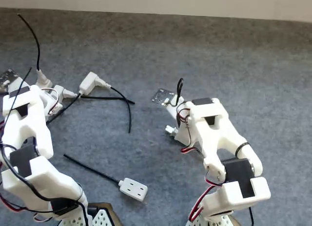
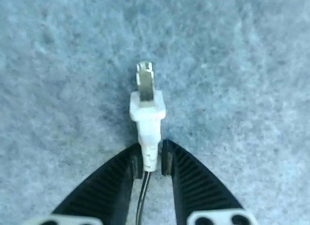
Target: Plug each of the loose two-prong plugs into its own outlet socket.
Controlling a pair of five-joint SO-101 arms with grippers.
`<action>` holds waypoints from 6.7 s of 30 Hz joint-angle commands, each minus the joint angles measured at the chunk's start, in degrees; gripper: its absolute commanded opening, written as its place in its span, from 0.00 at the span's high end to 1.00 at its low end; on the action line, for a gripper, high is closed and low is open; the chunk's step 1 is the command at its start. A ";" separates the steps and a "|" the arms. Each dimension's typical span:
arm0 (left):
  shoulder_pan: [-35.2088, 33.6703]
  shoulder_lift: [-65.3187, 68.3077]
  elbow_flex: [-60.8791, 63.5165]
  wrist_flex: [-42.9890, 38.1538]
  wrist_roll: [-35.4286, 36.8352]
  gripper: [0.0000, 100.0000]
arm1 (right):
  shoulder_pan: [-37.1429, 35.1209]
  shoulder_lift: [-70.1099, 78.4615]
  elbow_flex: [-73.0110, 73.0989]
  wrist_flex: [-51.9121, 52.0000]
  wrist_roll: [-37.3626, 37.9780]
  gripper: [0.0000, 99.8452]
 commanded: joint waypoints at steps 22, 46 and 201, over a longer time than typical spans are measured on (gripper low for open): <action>1.45 -0.31 -1.19 0.44 -0.53 0.77 | -6.20 -0.75 -4.09 -1.45 -10.37 0.88; 1.54 -0.75 -1.19 0.62 -5.19 0.77 | -6.29 -2.15 -6.55 -0.40 -14.86 0.99; 36.18 -52.97 36.35 34.55 -98.99 0.65 | -17.01 -55.25 27.82 9.27 -7.21 0.83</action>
